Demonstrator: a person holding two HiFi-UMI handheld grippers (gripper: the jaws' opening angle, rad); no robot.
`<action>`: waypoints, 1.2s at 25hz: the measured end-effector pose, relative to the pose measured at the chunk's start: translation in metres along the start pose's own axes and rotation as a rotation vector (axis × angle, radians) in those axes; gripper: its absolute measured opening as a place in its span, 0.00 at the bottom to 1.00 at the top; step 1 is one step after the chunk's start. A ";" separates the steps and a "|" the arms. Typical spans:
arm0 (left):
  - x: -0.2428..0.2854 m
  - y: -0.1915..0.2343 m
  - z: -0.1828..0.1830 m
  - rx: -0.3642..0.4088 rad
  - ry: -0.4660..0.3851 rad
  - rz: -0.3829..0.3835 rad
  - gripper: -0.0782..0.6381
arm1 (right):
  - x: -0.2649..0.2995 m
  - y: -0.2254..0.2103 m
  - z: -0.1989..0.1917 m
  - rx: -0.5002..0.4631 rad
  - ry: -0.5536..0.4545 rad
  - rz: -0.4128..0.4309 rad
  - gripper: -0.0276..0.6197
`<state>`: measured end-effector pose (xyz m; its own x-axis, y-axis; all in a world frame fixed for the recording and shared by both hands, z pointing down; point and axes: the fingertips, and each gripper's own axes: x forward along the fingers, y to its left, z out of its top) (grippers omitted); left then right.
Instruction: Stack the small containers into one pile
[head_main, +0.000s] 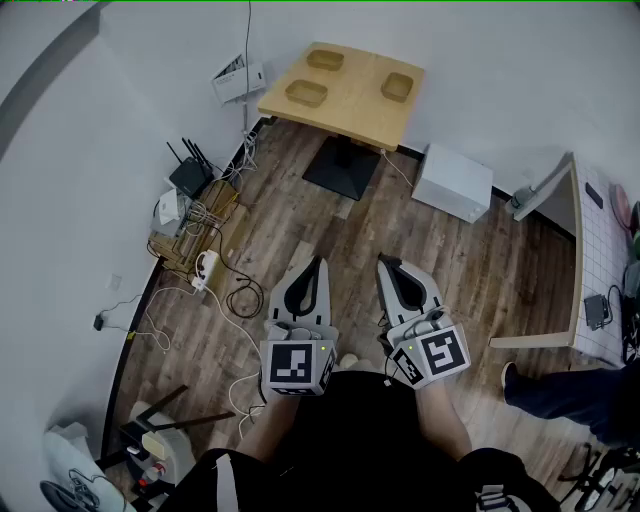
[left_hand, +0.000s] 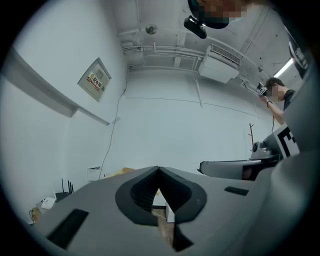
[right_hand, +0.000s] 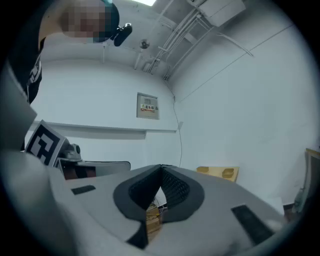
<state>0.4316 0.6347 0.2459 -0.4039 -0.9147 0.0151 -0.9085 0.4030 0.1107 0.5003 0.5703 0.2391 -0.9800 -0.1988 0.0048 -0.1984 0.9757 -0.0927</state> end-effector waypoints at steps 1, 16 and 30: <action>0.001 -0.002 0.002 0.009 0.004 0.004 0.11 | -0.002 -0.003 0.000 -0.004 0.001 -0.005 0.04; 0.019 -0.016 -0.014 0.010 0.046 0.032 0.11 | -0.010 -0.048 -0.021 0.036 0.041 -0.070 0.05; 0.092 0.018 0.007 0.024 -0.035 0.040 0.11 | 0.049 -0.091 -0.007 0.002 -0.017 -0.046 0.05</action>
<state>0.3776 0.5583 0.2422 -0.4434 -0.8962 -0.0158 -0.8935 0.4406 0.0870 0.4699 0.4722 0.2548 -0.9696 -0.2447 -0.0075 -0.2429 0.9654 -0.0948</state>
